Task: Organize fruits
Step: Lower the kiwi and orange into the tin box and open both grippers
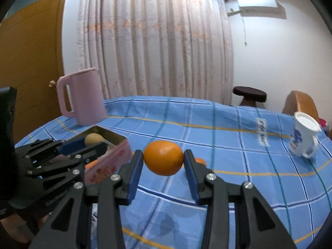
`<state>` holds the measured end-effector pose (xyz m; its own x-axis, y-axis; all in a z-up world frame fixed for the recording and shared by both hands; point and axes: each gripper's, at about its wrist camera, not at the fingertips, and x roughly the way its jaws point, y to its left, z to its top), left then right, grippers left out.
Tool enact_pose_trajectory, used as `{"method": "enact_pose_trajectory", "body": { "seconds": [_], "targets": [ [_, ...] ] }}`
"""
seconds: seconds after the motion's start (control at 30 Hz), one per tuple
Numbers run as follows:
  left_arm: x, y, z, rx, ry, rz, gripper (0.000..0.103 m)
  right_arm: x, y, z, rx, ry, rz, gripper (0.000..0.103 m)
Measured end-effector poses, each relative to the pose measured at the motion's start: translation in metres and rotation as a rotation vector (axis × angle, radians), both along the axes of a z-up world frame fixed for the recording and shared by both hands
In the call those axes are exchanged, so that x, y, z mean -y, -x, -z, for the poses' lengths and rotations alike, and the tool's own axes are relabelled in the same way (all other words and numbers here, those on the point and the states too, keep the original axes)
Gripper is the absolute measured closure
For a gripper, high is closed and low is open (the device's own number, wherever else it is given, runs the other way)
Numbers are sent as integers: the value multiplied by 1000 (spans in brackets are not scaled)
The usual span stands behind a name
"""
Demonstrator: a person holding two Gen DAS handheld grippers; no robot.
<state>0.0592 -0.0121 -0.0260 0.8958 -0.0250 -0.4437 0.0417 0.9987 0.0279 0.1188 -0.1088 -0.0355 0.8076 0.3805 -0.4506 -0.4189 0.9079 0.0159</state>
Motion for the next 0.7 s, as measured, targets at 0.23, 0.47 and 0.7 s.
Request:
{"method": "enact_pose_trajectory", "body": {
  "seconds": [0.23,0.47,0.7],
  "targets": [
    [-40,0,-1,-26,-12,-99,72,-45,-7,-8,-4,-3,-96,60],
    [-87,-2,8,-67,11,-192,72,-96,-9,4,-37,27,-208,60],
    [-106,-6,24,-141,1,-221,72,-129,-17,37,-148,75,-298,59]
  ]
}}
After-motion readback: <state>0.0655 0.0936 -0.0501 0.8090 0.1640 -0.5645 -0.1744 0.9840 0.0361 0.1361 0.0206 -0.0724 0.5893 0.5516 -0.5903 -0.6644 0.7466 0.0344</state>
